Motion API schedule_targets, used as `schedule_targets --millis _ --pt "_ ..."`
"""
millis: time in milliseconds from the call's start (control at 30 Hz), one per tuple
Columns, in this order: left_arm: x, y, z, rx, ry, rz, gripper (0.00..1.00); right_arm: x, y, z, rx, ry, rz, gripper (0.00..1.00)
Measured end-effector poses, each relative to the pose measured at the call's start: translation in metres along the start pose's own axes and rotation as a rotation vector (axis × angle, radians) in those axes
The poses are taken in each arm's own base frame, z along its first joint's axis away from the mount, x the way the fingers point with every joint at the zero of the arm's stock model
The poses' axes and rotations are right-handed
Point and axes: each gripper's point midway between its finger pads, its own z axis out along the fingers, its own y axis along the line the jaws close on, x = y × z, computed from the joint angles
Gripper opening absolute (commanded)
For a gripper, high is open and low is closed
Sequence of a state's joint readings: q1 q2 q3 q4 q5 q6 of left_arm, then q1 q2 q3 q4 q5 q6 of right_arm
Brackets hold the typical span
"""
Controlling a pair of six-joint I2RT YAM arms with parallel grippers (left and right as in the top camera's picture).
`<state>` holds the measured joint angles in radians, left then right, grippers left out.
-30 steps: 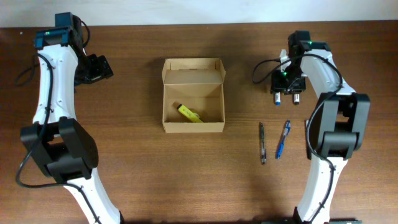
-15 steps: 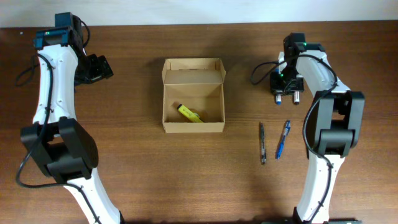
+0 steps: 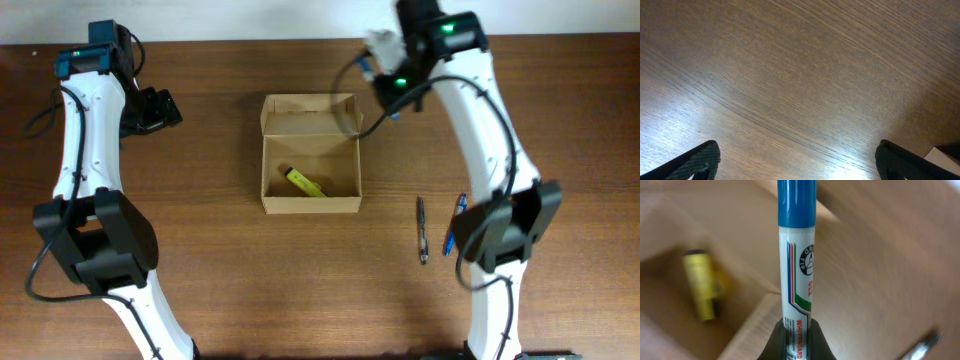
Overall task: Pack container
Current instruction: 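Carry the blue marker into the box and release it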
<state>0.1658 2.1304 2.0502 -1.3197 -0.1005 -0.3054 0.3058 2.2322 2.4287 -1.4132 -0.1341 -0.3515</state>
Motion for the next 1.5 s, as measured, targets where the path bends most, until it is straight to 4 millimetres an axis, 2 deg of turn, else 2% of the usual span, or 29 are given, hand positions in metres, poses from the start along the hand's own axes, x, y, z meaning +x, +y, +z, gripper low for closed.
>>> schedule_targets --millis 67,167,233,333,633,867,1000,1067,1133,1233,1500 --pt "0.000 0.000 0.000 0.000 0.000 0.000 1.00 -0.014 0.037 -0.014 -0.022 -0.035 -0.155 0.04" --pt "0.000 0.000 0.000 0.000 0.000 0.000 1.00 -0.014 0.088 -0.013 -0.077 -0.013 -0.377 0.04" --pt "0.000 0.000 0.000 0.000 0.000 0.000 1.00 -0.010 0.108 -0.003 -0.108 0.015 -0.487 0.04" --pt "0.000 0.000 0.000 0.000 0.000 0.000 1.00 0.004 0.124 0.016 -0.149 0.073 -0.595 0.04" --pt "0.000 0.000 0.000 0.000 0.000 0.000 1.00 0.047 0.130 0.079 -0.245 0.211 -0.661 0.04" --pt "0.000 0.000 0.000 0.000 0.000 0.000 1.00 0.070 0.136 0.112 -0.291 0.239 -0.658 0.04" --pt "0.000 0.000 0.000 0.000 0.000 0.000 1.00 0.079 0.139 0.124 -0.313 0.244 -0.654 0.04" --pt "0.000 0.000 0.000 0.000 0.000 0.000 1.00 0.080 0.140 0.126 -0.316 0.244 -0.654 0.10" --pt "0.000 0.000 0.000 0.000 0.000 0.000 1.00 0.080 0.141 0.126 -0.321 0.243 -0.650 0.44" --pt "0.000 0.000 0.000 0.000 0.000 0.000 1.00 0.079 0.141 0.126 -0.321 0.242 -0.635 0.62" --pt "0.000 0.000 0.000 0.000 0.000 0.000 1.00 0.081 0.138 0.124 -0.295 0.270 -0.570 0.52"
